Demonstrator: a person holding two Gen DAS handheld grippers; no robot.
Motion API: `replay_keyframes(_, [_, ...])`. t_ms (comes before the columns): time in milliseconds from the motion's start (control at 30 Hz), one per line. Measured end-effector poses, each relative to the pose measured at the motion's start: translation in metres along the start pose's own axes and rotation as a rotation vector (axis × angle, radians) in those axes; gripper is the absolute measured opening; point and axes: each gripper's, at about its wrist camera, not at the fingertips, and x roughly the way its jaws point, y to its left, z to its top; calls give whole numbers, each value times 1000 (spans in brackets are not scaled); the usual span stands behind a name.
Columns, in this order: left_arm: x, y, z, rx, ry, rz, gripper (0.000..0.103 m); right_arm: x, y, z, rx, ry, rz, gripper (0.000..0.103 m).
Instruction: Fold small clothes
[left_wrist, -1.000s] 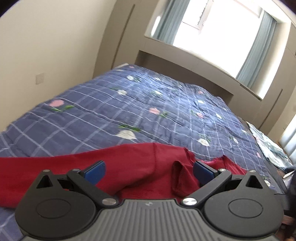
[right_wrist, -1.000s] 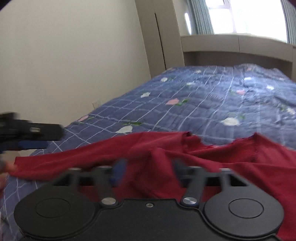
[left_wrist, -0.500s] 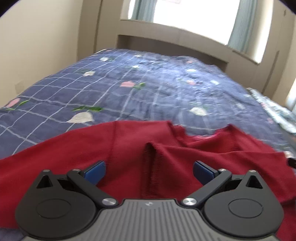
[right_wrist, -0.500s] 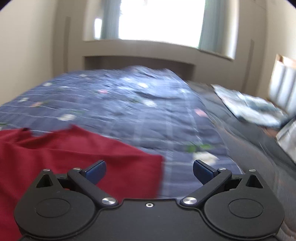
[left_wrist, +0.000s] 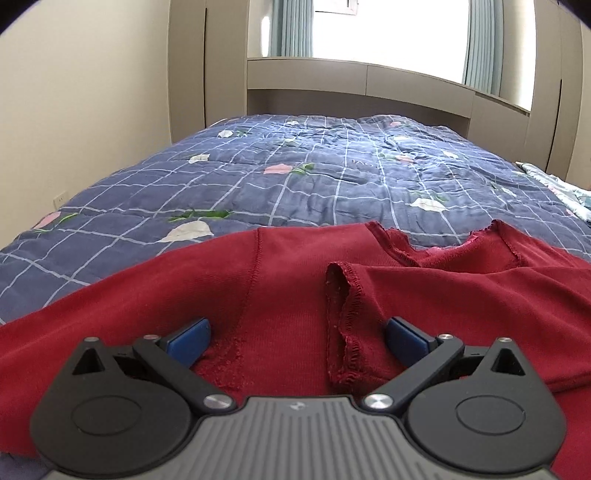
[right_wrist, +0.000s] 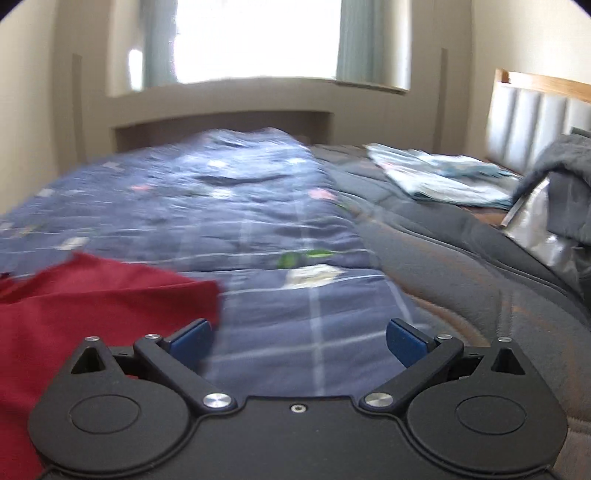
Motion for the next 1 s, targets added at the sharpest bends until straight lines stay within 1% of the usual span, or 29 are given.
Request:
replay_keyframes(100, [-1,0,-1,2,-6,1,103,-40,22,-15,-83,-38,105,102])
replay_keyframes(167, [0,0,-2,2,-7,1,103,-55,37,-28,-135,-54,141,102])
replay_keyframes(200, [0,0,-2,2,-8,1,103,-58,46,-34,-168,-51,143,102])
replay_keyframes(267, [0,-1,-2,3,-11,2,103,-56,67,-45,-275,-33,103,102])
replay_keyframes(333, [0,-1,-2,4,-12,2,103,-49,84,-49,-354,-27,29,102])
replay_keyframes(433, [0,-1,-2,4,-12,2,103,-41,99,-48,-406,-83,-53,102])
replay_keyframes(500, [0,-1,-3,4,-15,3,103,-33,99,-44,-394,-114,-116,102])
replay_keyframes(567, [0,-1,-3,4,-16,4,103,-26,90,-42,-352,-132,-176,102])
replay_keyframes(633, [0,-1,-3,4,-17,3,103,-22,78,-40,-276,-119,-253,102])
replay_keyframes(667, [0,-1,-3,4,-17,3,103,-22,69,-39,-230,-113,-276,102])
replay_keyframes(733, [-1,-1,-3,4,-17,2,103,-24,52,-38,-133,-97,-263,102])
replay_keyframes(800, [0,-1,-3,4,-18,3,103,-20,42,-39,-84,-44,-233,102])
replay_keyframes(867, [0,-1,-3,4,-18,3,103,-17,39,-41,-62,-7,-219,102])
replay_keyframes(1000, [-1,-1,-4,3,-17,3,103,-15,36,-41,-44,11,-203,102])
